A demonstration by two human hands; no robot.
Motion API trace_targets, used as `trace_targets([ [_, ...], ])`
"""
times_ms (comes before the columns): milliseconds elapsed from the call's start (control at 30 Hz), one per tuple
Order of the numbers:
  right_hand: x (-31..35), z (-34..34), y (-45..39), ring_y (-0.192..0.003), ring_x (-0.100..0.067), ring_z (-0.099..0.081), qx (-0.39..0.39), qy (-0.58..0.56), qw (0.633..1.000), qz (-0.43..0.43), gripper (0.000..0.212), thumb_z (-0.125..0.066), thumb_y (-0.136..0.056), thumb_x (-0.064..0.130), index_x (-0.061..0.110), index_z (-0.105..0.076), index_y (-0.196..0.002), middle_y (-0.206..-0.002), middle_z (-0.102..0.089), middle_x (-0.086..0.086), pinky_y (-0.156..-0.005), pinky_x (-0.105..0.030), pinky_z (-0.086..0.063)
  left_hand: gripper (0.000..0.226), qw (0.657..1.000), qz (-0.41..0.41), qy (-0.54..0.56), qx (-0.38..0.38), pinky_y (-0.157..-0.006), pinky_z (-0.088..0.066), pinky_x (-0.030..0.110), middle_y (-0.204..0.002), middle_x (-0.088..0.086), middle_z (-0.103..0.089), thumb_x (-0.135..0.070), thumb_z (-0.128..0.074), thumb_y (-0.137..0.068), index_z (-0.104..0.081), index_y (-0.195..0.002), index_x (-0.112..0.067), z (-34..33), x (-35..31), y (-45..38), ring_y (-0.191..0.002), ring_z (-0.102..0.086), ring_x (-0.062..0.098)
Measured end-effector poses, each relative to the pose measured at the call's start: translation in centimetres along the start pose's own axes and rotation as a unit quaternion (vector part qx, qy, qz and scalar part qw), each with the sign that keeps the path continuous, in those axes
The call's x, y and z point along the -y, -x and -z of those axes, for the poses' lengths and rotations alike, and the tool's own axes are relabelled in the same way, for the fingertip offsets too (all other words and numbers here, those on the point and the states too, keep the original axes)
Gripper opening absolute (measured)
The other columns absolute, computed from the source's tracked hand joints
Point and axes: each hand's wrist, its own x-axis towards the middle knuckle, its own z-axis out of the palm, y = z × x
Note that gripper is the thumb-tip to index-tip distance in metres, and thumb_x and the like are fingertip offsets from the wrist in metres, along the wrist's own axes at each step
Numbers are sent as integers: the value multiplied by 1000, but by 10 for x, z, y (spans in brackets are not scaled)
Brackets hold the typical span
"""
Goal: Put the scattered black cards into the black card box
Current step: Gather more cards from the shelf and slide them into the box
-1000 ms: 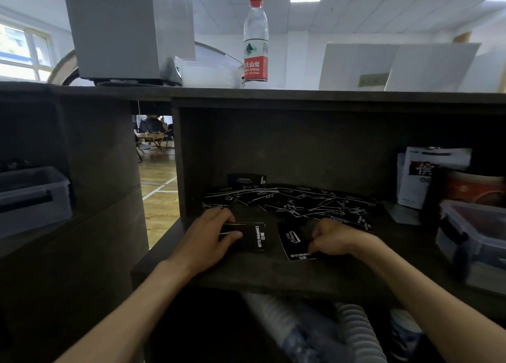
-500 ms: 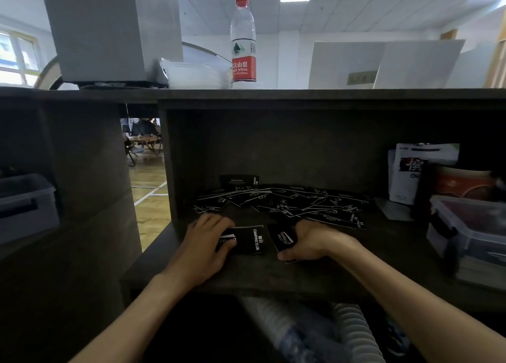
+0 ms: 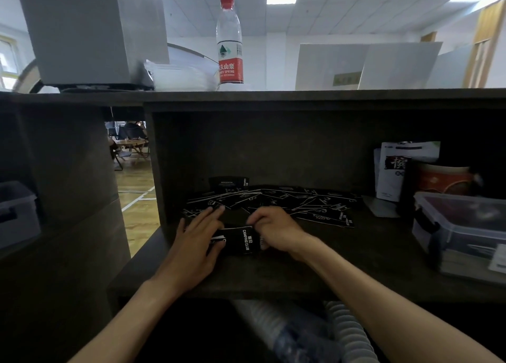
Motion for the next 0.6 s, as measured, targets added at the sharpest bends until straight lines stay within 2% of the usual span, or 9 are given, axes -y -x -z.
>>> trace_targets([
  [67, 1, -8, 0, -92, -15, -62, 41, -45, 998, 13, 34, -41, -99, 13, 30, -70, -94, -104, -66, 2, -63, -23, -50, 26, 1000, 1, 2, 6, -117, -9, 48, -151, -34, -18, -41, -52, -93, -45, -117, -43, 0, 0, 1, -140, 2, -15],
  [133, -4, -9, 0, -95, -16, -65, 73, -103, 992, 0, 38, -37, -97, 13, 28, -73, -95, -106, -70, 0, -65, -23, -49, 31, 1000, 8, 23, 7, -116, -25, 49, -136, -27, -42, -39, -55, -92, -40, -118, -47, 3, -1, 1, -131, -21, -15],
  [167, -8, -6, 0, -93, -15, -68, 79, -117, 990, -5, 38, -37, -97, 14, 27, -73, -97, -105, -72, 1, -66, -23, -49, 35, 999, 11, 38, 3, -110, -35, 46, -124, -26, -46, -37, -57, -91, -37, -118, -49, 4, -2, 0, -119, -32, -13],
  [233, -22, 11, -2, -86, -11, -72, 37, -109, 993, -5, 31, -40, -100, 15, 25, -69, -100, -102, -74, 1, -64, -23, -48, 47, 999, 13, 47, 8, -100, -40, 37, -116, -28, -41, -36, -57, -92, -34, -130, -50, 5, -3, 0, -110, -38, -7],
  [300, -40, 42, -5, -80, -12, -71, -88, -51, 995, -9, 23, -46, -101, 12, 23, -66, -95, -101, -72, -4, -63, -21, -50, 53, 1000, 1, 18, 20, -94, -41, 35, -115, -25, -42, -36, -52, -95, -31, -143, -46, 3, -5, 0, -110, -39, 0],
  [367, -62, 81, -7, -81, -15, -66, -227, 67, 970, -51, 16, -53, -99, 14, 22, -65, -92, -97, -69, -5, -73, -28, -55, 48, 1000, 1, -10, 24, -91, -43, 36, -113, -18, -45, -36, -49, -96, -39, -142, -40, 2, -4, -2, -107, -39, 4],
  [400, -73, 99, -7, -82, -16, -65, -261, 115, 954, -95, 11, -55, -99, 20, 20, -65, -94, -95, -67, -4, -78, -34, -56, 45, 999, 6, -17, 28, -89, -43, 35, -113, -17, -45, -36, -49, -96, -42, -140, -38, 2, -6, -4, -107, -38, 5],
  [500, -96, 128, -11, -106, -29, -60, -263, 233, 903, -247, 38, -59, -93, 52, 14, -60, -91, -109, -63, -12, -94, -46, -49, 37, 999, 6, -17, 42, -88, -41, 35, -112, -17, -43, -40, -47, -93, -46, -130, -39, 0, -20, -14, -106, -36, 4],
  [600, -106, 139, -23, -133, -38, -40, -216, 276, 891, -287, 56, -61, -86, 64, 15, -57, -111, -139, -48, -18, -108, -50, -34, 31, 999, -12, -4, 39, -87, -43, 38, -107, -17, -45, -42, -46, -90, -48, -120, -40, -8, -45, -22, -104, -38, 6],
])
